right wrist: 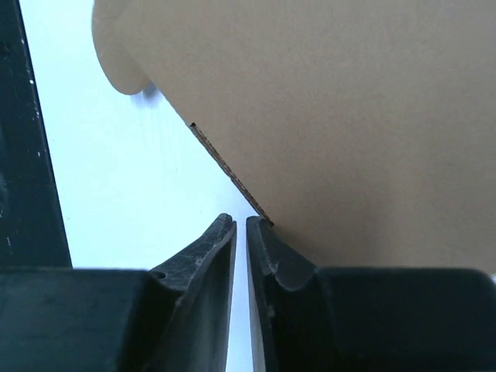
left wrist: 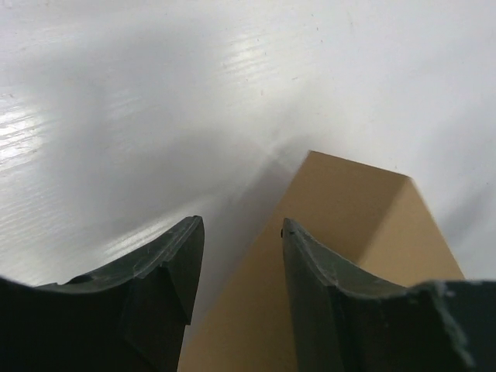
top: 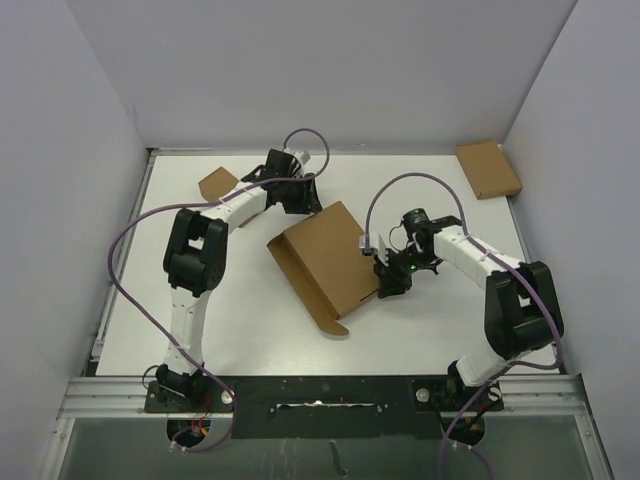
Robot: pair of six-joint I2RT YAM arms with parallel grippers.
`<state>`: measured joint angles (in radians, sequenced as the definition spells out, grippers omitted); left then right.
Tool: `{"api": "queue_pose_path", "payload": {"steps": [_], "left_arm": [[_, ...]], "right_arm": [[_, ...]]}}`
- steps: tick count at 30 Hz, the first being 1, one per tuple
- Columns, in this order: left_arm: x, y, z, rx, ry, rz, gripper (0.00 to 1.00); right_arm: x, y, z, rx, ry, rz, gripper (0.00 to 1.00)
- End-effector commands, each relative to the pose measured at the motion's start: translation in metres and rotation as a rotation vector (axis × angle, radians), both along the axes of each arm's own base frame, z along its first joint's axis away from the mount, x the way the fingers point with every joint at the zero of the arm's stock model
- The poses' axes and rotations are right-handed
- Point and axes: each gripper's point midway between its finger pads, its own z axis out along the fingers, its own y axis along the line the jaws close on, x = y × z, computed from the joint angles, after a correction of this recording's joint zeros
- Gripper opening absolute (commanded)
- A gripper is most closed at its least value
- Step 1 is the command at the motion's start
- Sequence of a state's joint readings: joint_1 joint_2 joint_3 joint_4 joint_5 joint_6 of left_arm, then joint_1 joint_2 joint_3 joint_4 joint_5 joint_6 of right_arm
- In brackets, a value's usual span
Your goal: Fold the paper box
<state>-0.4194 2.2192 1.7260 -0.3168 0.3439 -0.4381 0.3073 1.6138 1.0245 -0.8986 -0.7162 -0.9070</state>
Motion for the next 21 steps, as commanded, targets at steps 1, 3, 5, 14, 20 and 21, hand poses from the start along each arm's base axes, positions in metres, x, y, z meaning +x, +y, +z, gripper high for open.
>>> {"api": "queue_pose_path", "payload": {"steps": [1,3,5,14,20,21], "left_arm": [[0.001,0.003,0.026,0.036,-0.026,-0.056,0.48],[0.010,0.018,0.044,0.055,-0.067,-0.029,0.49],[0.018,0.031,0.067,0.074,-0.129,-0.008,0.51],[-0.027,0.058,0.130,0.018,-0.331,0.033,0.55],[-0.114,0.063,0.157,-0.075,-0.690,-0.014,0.70],[-0.134,0.061,0.165,-0.111,-0.758,-0.050,0.70]], "right_arm": [[0.023,0.011,0.043,0.189,-0.180,0.010,0.17],[0.024,0.008,0.053,0.220,-0.193,-0.003,0.20],[0.026,0.005,0.063,0.246,-0.212,-0.015,0.23],[0.071,0.002,0.106,0.334,-0.226,-0.189,0.37],[0.075,0.021,0.136,0.522,-0.242,-0.130,0.48],[0.065,0.027,0.134,0.545,-0.271,-0.066,0.52]]}}
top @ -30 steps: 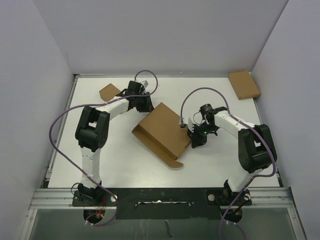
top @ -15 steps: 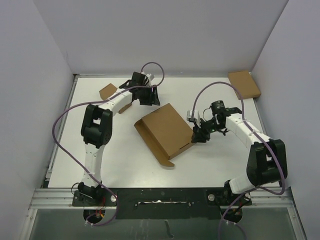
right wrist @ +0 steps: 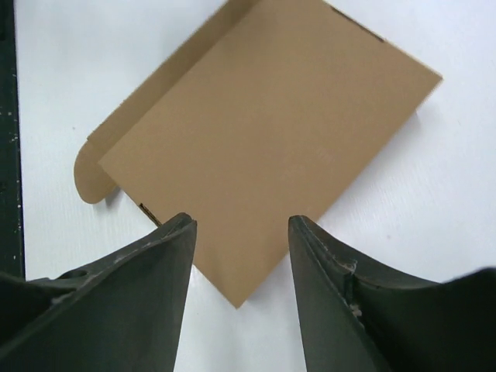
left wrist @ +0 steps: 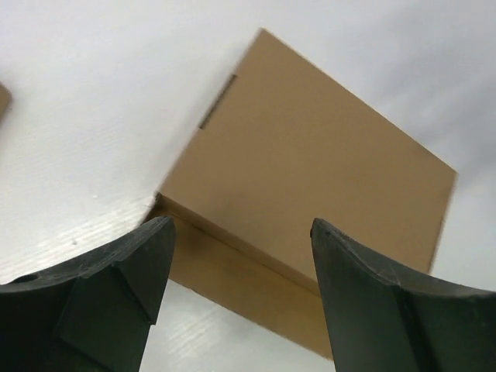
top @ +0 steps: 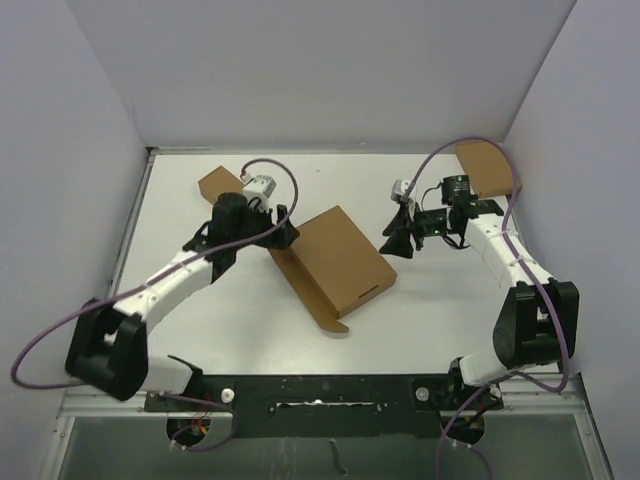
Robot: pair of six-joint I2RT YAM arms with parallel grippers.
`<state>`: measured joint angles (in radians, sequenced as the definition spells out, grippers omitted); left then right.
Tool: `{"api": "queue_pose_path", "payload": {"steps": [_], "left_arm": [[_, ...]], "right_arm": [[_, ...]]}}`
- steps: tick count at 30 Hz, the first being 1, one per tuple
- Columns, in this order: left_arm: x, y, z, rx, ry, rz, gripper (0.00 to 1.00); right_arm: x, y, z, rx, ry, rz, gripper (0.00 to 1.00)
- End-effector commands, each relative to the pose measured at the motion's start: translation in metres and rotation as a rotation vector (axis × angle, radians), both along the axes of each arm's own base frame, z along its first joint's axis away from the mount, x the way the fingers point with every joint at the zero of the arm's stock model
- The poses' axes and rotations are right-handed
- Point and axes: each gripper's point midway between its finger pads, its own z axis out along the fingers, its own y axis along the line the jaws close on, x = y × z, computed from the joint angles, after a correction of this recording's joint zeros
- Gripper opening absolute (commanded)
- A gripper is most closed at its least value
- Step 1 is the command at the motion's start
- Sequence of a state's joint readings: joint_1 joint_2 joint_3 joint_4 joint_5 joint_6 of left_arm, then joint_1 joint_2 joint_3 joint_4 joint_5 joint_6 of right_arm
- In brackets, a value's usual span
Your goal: Fold the paper box
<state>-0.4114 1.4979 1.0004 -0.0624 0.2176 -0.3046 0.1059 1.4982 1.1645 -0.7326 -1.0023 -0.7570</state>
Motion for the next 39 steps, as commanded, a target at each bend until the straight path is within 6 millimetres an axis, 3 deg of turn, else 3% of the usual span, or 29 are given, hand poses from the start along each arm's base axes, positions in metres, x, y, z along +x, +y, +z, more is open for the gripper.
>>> {"api": "queue_pose_path", "payload": {"steps": [1,5,8,11,15,18,21,25,30,39], "left_arm": [[-0.048,-0.022,0.081,-0.159,-0.471,-0.158,0.70],[-0.133,-0.055,0.049,-0.168,-0.605,-0.410,0.68],[-0.185,-0.070,0.024,-0.122,-0.714,-0.579,0.67],[-0.219,-0.081,0.007,-0.072,-0.802,-0.698,0.66],[-0.246,-0.099,-0.019,0.058,-0.849,-0.838,0.66],[-0.254,-0.112,-0.033,0.090,-0.850,-0.879,0.65],[-0.249,-0.121,-0.047,0.133,-0.831,-0.861,0.62],[-0.234,-0.130,-0.060,0.199,-0.790,-0.815,0.52],[-0.224,-0.136,-0.063,0.217,-0.787,-0.763,0.50],[-0.230,-0.141,-0.079,0.211,-0.751,-0.811,0.41]], "right_arm": [[-0.025,0.032,0.022,0.162,-0.153,0.212,0.58],[-0.050,0.036,0.001,0.125,-0.385,0.345,0.83],[-0.049,0.034,-0.006,0.080,-0.431,0.366,0.86],[-0.050,0.031,-0.016,0.052,-0.418,0.380,0.86],[-0.056,0.028,-0.028,0.049,-0.387,0.404,0.85],[-0.054,0.025,-0.029,0.038,-0.386,0.398,0.85],[-0.053,0.022,-0.028,0.044,-0.388,0.387,0.85],[-0.054,0.021,-0.029,0.053,-0.381,0.386,0.85],[-0.054,0.022,-0.030,0.057,-0.367,0.387,0.84],[-0.048,0.021,-0.027,0.073,-0.313,0.348,0.83]]}}
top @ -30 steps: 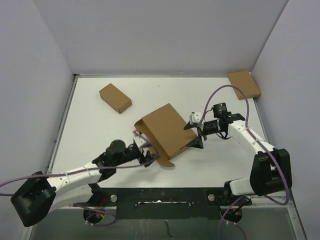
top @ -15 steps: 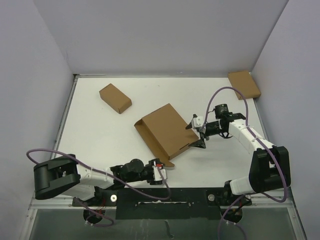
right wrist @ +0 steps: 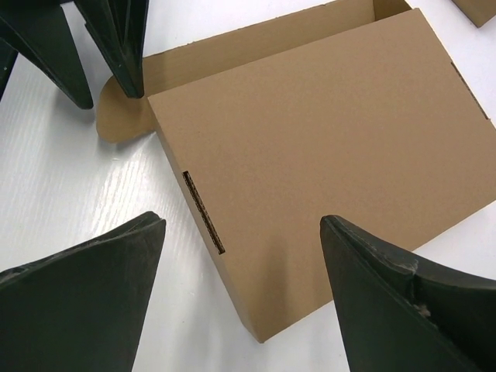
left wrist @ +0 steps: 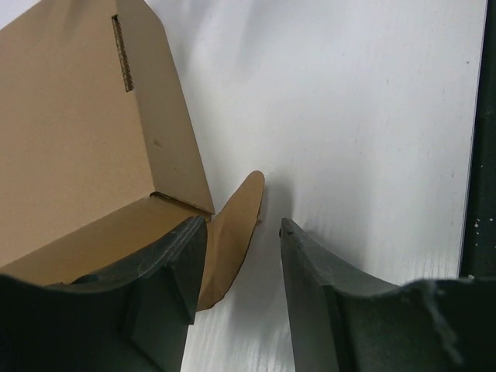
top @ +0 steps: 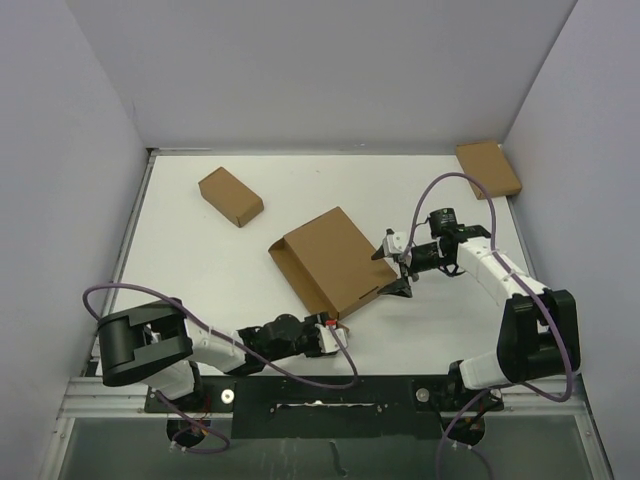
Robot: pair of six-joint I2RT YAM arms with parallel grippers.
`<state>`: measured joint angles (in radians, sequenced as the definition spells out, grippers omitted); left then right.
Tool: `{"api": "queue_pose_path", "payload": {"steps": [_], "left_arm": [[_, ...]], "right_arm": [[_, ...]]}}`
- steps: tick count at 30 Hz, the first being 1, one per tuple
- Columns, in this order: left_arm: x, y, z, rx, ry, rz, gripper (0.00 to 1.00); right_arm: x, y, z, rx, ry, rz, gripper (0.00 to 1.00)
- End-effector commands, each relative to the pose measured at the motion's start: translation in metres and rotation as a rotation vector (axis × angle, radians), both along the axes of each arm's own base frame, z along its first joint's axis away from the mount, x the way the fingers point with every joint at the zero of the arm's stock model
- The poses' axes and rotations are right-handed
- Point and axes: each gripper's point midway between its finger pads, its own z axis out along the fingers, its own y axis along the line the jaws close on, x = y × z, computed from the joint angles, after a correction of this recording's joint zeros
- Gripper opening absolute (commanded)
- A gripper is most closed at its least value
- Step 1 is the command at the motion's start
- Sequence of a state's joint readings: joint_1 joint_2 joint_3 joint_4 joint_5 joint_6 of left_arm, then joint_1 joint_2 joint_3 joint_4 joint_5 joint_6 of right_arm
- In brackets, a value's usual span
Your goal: Fold the paper box
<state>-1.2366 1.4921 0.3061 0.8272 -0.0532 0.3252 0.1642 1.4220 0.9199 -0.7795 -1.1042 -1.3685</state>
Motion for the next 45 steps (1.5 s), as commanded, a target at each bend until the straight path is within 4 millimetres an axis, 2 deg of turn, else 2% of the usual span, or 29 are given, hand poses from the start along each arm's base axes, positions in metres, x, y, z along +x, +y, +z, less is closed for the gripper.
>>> {"api": "queue_pose_path", "payload": {"steps": [1,3,6,12,22,26,38,45], "left_arm": [[0.002,-0.021,0.023,-0.094,-0.023,-0.014,0.38],[0.004,-0.020,0.020,-0.089,-0.021,-0.003,0.33],[0.006,-0.022,0.018,-0.087,-0.012,0.014,0.33],[0.007,-0.023,0.017,-0.098,0.006,0.026,0.30],[0.008,-0.023,0.013,-0.093,0.020,0.038,0.19],[0.009,-0.023,0.013,-0.096,0.024,0.045,0.14],[0.012,-0.020,0.012,-0.104,0.035,0.072,0.05],[0.014,-0.015,0.011,-0.113,0.053,0.098,0.01]], "right_arm": [[0.013,0.004,0.019,0.067,0.051,-0.039,0.84],[0.020,0.003,0.022,0.087,0.145,-0.095,0.84],[0.029,0.001,0.024,0.113,0.305,-0.168,0.82],[0.050,-0.007,0.011,0.096,0.505,-0.329,0.79],[0.073,-0.021,-0.018,0.014,0.646,-0.523,0.75],[0.075,-0.023,-0.027,-0.009,0.687,-0.547,0.70],[0.080,-0.029,-0.044,-0.066,0.736,-0.602,0.55],[0.084,-0.035,-0.051,-0.100,0.728,-0.636,0.49]]}}
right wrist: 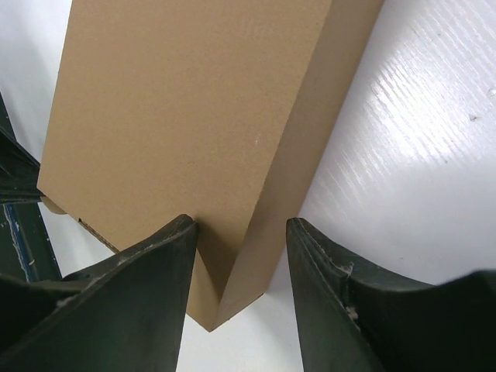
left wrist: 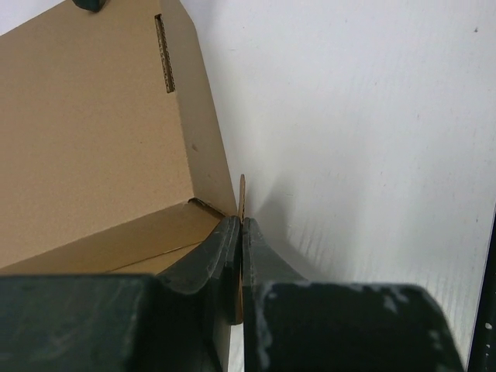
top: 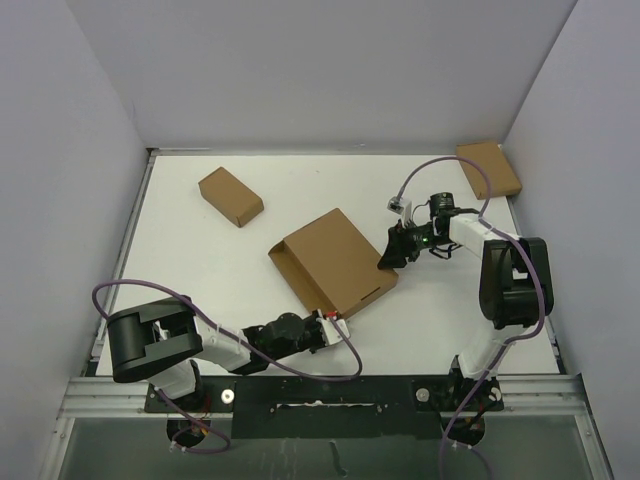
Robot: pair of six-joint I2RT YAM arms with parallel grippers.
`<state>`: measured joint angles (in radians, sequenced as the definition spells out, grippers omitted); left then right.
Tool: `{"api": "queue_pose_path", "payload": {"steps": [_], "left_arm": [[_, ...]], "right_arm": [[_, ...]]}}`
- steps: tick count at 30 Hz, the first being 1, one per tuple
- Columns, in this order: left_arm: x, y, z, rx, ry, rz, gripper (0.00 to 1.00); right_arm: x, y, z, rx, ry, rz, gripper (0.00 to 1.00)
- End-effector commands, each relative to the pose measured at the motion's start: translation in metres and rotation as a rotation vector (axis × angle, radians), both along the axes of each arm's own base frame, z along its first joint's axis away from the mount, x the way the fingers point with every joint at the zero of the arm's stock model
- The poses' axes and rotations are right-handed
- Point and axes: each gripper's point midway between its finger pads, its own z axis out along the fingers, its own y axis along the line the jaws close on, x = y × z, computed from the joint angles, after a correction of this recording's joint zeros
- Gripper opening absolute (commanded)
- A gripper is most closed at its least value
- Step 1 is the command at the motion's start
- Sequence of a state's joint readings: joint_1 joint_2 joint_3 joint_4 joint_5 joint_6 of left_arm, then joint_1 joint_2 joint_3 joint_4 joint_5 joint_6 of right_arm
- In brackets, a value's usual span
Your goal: Fold the paper box
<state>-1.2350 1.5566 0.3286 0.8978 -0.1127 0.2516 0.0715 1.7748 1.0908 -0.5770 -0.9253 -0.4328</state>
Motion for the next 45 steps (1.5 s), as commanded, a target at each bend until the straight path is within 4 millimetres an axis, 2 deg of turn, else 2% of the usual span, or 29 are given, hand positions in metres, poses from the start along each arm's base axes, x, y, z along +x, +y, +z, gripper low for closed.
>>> {"api": "queue_pose_path", "payload": {"steps": [1,10,18,45], "left_arm": [[0.003,-0.008,0.010,-0.065,0.017,0.017,0.00],[0.003,-0.001,0.006,-0.073,0.045,0.033,0.00],[0.004,0.006,0.001,-0.121,0.076,0.068,0.00],[0.012,0.022,-0.014,-0.183,0.207,0.173,0.00]], "right_arm": [[0.015,-0.004,0.008,-0.023,-0.041,-0.023,0.49],[0.017,-0.008,-0.001,-0.056,-0.016,-0.037,0.40],[0.018,-0.010,-0.009,-0.093,-0.007,-0.042,0.37],[0.019,-0.011,-0.014,-0.124,0.000,-0.039,0.36]]}}
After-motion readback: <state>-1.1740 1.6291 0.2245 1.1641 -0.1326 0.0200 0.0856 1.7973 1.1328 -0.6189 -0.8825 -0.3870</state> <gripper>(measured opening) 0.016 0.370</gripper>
